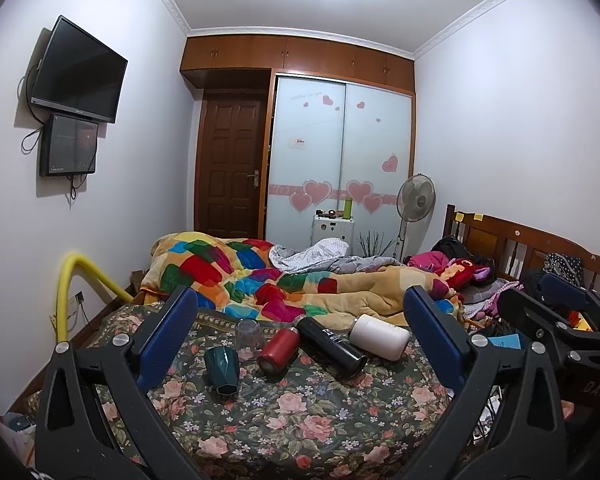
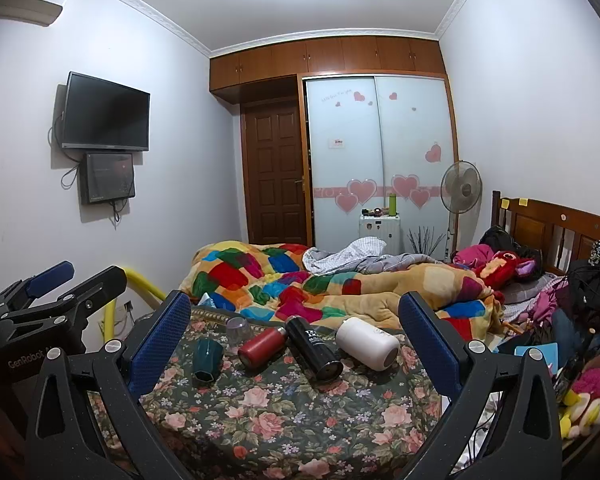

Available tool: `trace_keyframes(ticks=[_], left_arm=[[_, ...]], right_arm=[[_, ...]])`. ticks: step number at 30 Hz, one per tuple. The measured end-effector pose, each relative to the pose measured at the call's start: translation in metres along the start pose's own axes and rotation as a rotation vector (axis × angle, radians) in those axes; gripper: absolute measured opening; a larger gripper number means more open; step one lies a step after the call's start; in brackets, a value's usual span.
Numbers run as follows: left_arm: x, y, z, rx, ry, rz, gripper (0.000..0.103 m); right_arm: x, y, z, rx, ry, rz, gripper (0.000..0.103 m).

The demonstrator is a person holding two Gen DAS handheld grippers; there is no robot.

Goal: Flip cup upright

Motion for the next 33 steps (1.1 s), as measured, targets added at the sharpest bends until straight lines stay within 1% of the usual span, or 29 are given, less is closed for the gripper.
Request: trace_keyframes(ticks=[16,33], left_arm=[[0.0056,-0.0001,0.0021,-0.005,0.005,-0.002,0.103],[0.0048,0.0010,0.0024,-0.003,0.005,-0.003,0.103]], right_arm=[[-0.0008,-0.0007,0.0003,-0.002,0.004,0.002,0.103],[-0.0012,-0.0008,0.0011,-0.001,0.006,0.001,0.103]])
Point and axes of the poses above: each gripper's, at about its wrist camera, not at the fingertips, and z roughly the way its jaws point, y to its left, x to its underside, the point moved 2 cm from there along z, roughly the way its jaws point, and after that the axes turned 10 degrees about -x, right-handed, at the moved point
